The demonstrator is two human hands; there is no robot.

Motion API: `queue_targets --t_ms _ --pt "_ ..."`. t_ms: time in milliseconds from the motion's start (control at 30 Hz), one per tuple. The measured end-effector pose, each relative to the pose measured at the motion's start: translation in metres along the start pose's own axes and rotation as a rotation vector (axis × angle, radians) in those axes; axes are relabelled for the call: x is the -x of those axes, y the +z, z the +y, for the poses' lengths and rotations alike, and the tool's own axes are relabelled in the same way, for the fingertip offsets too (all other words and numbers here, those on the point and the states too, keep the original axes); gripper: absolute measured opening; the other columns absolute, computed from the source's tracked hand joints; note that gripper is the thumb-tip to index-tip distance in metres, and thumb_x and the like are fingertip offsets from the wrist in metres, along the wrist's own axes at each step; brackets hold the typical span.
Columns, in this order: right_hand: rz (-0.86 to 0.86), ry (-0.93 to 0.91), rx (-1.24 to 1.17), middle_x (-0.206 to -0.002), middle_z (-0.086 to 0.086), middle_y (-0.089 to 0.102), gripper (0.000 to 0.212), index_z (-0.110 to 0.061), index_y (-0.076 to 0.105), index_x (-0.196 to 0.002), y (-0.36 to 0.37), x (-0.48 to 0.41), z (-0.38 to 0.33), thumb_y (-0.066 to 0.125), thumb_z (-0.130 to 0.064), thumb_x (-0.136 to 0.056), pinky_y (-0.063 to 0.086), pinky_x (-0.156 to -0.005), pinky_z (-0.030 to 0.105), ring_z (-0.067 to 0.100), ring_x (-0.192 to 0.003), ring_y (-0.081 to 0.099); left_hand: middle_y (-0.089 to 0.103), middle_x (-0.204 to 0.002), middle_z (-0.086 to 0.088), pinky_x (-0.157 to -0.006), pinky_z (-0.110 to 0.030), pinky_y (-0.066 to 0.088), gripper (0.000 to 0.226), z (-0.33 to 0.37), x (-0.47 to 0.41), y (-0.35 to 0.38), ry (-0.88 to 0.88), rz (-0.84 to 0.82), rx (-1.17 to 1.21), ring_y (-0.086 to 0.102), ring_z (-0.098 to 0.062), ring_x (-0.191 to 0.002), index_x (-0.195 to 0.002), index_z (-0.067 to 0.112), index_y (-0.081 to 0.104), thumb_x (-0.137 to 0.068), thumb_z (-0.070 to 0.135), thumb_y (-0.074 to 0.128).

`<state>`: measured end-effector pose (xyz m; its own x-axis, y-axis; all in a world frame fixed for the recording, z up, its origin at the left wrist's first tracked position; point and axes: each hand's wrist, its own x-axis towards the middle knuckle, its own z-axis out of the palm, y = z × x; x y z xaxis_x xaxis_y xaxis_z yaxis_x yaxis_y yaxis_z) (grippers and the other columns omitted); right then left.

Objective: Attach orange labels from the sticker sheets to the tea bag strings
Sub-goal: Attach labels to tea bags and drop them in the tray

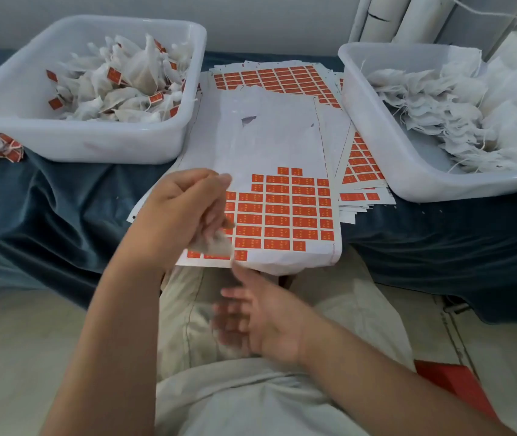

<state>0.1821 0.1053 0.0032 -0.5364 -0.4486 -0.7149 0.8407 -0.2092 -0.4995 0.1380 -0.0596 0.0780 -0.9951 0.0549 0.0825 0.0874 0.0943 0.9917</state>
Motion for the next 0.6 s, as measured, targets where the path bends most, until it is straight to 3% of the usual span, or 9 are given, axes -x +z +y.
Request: queue_targets --t_ms 67,133,200,267,367,467,600 --pt "0.057 -0.003 -0.184 -0.109 0.016 0.071 0.066 -0.009 0.067 -0.121 0.005 -0.007 0.015 0.09 -0.041 -0.068 0.06 -0.089 0.042 0.029 -0.099 0.071 0.051 -0.05 0.0 -0.058 -0.036 0.052 0.055 -0.003 -0.001 -0.008 -0.048 -0.001 -0.263 0.061 -0.013 -0.048 -0.061 0.01 0.044 -0.099 0.046 0.06" --pt "0.088 -0.179 -0.305 -0.116 0.01 0.076 0.056 -0.014 0.072 -0.122 0.003 -0.013 0.014 0.087 -0.031 -0.07 0.058 -0.091 0.038 0.028 -0.112 0.072 0.051 -0.053 -0.003 -0.051 -0.024 0.042 0.057 -0.006 -0.003 -0.01 0.006 0.028 -0.513 0.054 -0.016 -0.047 -0.062 0.012 0.042 -0.099 0.05 0.061" --pt "0.046 -0.377 -0.299 -0.124 0.007 0.076 0.041 -0.022 0.078 -0.117 0.001 -0.012 0.006 0.084 -0.029 -0.077 0.055 -0.094 0.034 0.023 -0.117 0.072 0.054 -0.057 -0.002 -0.048 -0.025 0.039 0.054 -0.006 -0.004 -0.003 0.081 0.052 -0.66 0.048 -0.016 -0.05 -0.064 0.008 0.047 -0.096 0.049 0.063" --pt "-0.02 -0.527 -0.25 -0.127 0.007 0.075 0.028 -0.029 0.081 -0.114 -0.003 -0.009 -0.004 0.084 -0.028 -0.087 0.057 -0.094 0.031 0.021 -0.116 0.073 0.069 -0.074 0.006 -0.052 -0.024 0.044 0.049 -0.004 -0.003 0.006 0.125 0.033 -0.689 0.058 -0.011 -0.059 -0.068 0.005 0.05 -0.093 0.043 0.069" --pt "-0.005 -0.709 -0.122 -0.127 0.007 0.075 0.03 -0.032 0.078 -0.12 -0.008 -0.001 -0.019 0.082 -0.031 -0.09 0.058 -0.09 0.026 0.021 -0.113 0.074 0.075 -0.102 0.017 -0.059 -0.011 0.041 0.05 0.004 0.001 0.017 0.206 -0.051 -0.733 0.065 0.002 -0.078 -0.066 0.021 0.036 -0.088 0.036 0.077" --pt "0.029 -0.807 0.0 -0.128 0.004 0.075 0.043 -0.034 0.077 -0.122 -0.013 0.007 -0.031 0.086 -0.049 -0.083 0.058 -0.091 0.027 0.023 -0.117 0.072 0.075 -0.112 0.014 -0.068 -0.012 0.037 0.055 0.01 0.004 0.02 0.297 -0.068 -0.773 0.068 -0.007 -0.097 -0.067 0.032 0.03 -0.088 0.033 0.081" --pt "-0.016 -0.825 0.04 -0.132 0.006 0.072 0.049 -0.032 0.074 -0.127 -0.016 0.012 -0.041 0.083 -0.052 -0.083 0.058 -0.093 0.029 0.025 -0.122 0.07 0.079 -0.108 0.004 -0.07 -0.024 0.042 0.064 0.017 0.007 0.022 0.43 -0.047 -0.807 0.073 -0.019 -0.098 -0.065 0.042 0.027 -0.09 0.023 0.082"
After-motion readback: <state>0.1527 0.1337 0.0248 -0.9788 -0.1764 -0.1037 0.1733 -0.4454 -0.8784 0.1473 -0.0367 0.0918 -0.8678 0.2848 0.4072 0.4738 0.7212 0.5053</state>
